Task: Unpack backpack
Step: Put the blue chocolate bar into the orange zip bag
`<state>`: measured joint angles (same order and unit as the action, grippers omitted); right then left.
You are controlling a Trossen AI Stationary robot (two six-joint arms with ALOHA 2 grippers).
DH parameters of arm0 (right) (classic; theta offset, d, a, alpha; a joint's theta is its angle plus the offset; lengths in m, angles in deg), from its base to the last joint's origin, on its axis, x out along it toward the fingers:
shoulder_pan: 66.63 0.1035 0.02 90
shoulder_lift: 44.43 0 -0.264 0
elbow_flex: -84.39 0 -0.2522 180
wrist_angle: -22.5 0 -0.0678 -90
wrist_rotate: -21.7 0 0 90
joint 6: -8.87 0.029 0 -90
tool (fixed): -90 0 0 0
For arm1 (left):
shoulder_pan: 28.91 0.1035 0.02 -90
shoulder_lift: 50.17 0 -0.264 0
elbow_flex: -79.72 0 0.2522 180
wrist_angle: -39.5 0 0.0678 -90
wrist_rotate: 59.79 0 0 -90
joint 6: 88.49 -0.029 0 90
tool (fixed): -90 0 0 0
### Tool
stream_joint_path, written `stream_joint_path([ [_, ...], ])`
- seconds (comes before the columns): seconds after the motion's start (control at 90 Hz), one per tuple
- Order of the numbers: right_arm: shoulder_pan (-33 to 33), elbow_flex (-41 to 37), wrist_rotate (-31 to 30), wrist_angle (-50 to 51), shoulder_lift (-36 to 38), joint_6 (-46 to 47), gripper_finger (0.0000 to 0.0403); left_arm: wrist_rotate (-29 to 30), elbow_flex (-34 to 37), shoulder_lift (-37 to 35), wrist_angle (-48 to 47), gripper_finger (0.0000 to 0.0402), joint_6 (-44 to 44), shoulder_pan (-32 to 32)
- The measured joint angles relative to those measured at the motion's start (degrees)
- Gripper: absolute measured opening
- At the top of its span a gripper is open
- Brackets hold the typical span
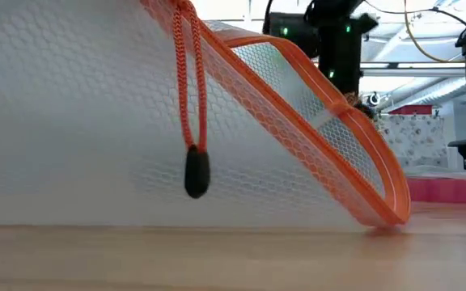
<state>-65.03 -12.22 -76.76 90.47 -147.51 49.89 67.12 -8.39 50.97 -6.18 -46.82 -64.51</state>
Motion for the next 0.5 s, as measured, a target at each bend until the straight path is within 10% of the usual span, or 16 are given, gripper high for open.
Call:
stream_joint_path([
  [0.5, 16.67, 15.72, 1.95, 15.75, 0.22, 9.94, 0.0, -0.02, 0.0, 0.0, -0.06, 0.0, 1.38, -0.04],
])
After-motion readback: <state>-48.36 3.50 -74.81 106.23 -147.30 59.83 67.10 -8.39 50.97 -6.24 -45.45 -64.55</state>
